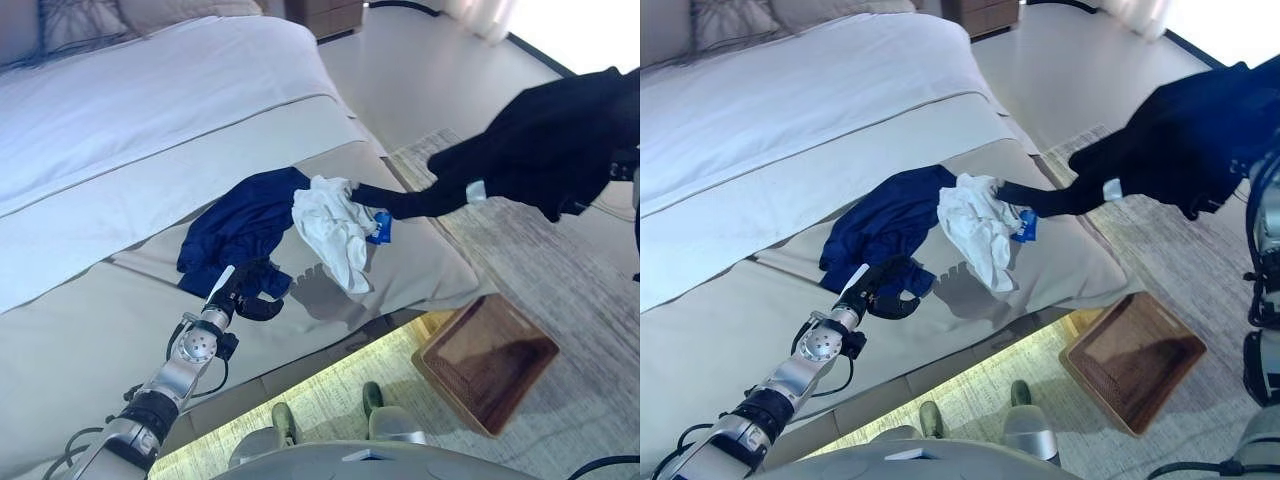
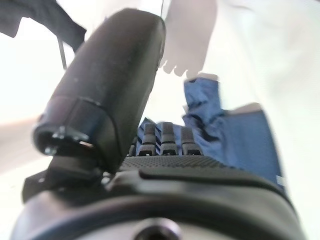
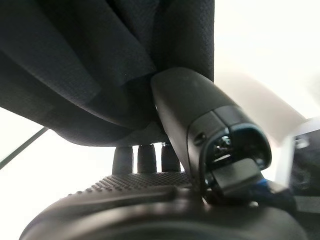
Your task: Pick up the clothes from the bed and place them into the basket
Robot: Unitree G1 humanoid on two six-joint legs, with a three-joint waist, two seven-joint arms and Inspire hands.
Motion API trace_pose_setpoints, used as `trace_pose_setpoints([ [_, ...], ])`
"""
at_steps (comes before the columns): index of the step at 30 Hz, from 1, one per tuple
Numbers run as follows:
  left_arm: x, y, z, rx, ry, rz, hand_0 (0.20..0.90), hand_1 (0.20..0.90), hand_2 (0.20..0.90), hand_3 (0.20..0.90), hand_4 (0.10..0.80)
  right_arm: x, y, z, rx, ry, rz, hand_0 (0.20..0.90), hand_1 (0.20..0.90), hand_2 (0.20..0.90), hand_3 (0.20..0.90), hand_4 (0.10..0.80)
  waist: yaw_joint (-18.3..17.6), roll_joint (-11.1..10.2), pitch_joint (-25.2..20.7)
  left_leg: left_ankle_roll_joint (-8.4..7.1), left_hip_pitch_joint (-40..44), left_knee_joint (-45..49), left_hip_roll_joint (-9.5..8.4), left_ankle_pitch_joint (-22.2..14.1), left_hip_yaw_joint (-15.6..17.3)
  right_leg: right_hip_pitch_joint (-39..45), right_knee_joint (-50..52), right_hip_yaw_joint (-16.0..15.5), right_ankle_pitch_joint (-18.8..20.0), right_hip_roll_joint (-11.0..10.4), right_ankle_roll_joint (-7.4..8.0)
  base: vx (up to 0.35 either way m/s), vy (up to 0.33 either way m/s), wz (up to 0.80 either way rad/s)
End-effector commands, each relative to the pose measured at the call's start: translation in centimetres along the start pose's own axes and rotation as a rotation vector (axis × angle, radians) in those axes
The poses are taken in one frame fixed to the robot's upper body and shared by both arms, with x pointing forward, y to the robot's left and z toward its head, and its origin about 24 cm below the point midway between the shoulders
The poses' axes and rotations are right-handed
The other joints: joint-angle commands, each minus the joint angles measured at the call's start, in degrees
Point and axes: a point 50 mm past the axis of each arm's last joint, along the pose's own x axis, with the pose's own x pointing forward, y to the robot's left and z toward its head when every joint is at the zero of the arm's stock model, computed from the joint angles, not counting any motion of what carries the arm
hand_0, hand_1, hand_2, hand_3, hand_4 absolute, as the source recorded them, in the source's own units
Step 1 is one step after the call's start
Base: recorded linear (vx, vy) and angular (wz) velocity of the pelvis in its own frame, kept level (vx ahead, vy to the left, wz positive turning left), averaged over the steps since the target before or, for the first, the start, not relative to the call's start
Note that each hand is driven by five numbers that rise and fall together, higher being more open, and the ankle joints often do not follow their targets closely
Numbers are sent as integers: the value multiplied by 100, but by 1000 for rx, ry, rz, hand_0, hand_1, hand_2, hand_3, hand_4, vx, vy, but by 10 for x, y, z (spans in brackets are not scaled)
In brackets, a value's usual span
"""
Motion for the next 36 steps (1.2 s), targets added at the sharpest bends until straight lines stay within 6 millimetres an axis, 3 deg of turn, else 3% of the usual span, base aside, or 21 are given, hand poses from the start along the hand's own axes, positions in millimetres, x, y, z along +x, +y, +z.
trace_pose_setpoints([
  [1, 7, 5, 13, 23, -68, 35, 900, 900, 900, 900, 800, 4, -57, 34, -11, -171, -127, 300, 300, 300, 200, 100, -135, -189, -834, -2, 22, 730, 231, -1117, 344, -331, 180, -207, 52, 40, 110, -12, -44, -51],
  [4, 7, 11, 15, -14, -55, 103, 900, 900, 900, 900, 800, 4, -43, 26, -10, -159, -80, 300, 300, 300, 200, 100, -6, -246, -753, -11, 151, 773, 334, -1151, 932, -453, 204, -1044, 217, -210, 207, -62, -99, -67],
  [6, 5, 13, 15, -40, -52, 130, 900, 900, 900, 900, 800, 5, -36, 20, -26, -134, -74, 300, 300, 300, 200, 100, 88, -210, -725, -1, 246, 781, 386, -1285, 1096, -433, 190, -1337, 189, -258, 265, -10, -55, -106],
  [11, 5, 6, 13, -30, -42, 86, 900, 900, 900, 900, 800, 7, -43, 5, -86, -69, -131, 300, 300, 300, 200, 100, 71, -169, -712, -6, 137, 971, 428, -1332, 1073, -412, 198, -1288, 111, -181, 146, 4, -78, -75],
  [14, 4, 5, 11, -36, -28, 91, 900, 900, 900, 900, 800, 6, -39, 0, -78, -56, -129, 300, 300, 300, 200, 100, 116, -148, -682, -7, -8, 803, 221, -1118, 759, -475, 128, -1129, 212, -100, 95, -43, -102, -28],
  [16, 4, 6, 11, -44, -27, 97, 900, 900, 900, 900, 800, 5, -34, 1, -82, -58, -102, 300, 300, 300, 200, 100, 95, -109, -674, -24, -20, 760, 217, -1082, 723, -525, 134, -1061, 213, -69, 83, 20, -35, -32],
  [28, 3, 4, 8, -7, -24, 53, 900, 900, 900, 900, 800, -1, -18, -22, -113, -6, -51, 300, 300, 300, 200, 100, 47, 18, -612, -66, -11, 809, 248, -1123, 938, -610, 106, -1237, 240, -120, 56, 34, -36, 0],
  [32, 2, 3, 5, -4, -16, 42, 900, 900, 900, 900, 800, -4, -19, -22, -91, -27, -44, 300, 300, 300, 200, 100, 31, 36, -609, -76, -27, 807, 256, -1110, 974, -591, 86, -1248, 218, -104, 42, 38, -29, -2],
  [36, 1, 3, 4, 0, -14, 35, 900, 900, 900, 900, 800, -7, -18, -9, -41, -87, -52, 300, 300, 300, 200, 100, 31, 13, -586, -86, -58, 856, 264, -1124, 955, -602, 93, -1255, 215, -96, 32, 4, -17, 0],
])
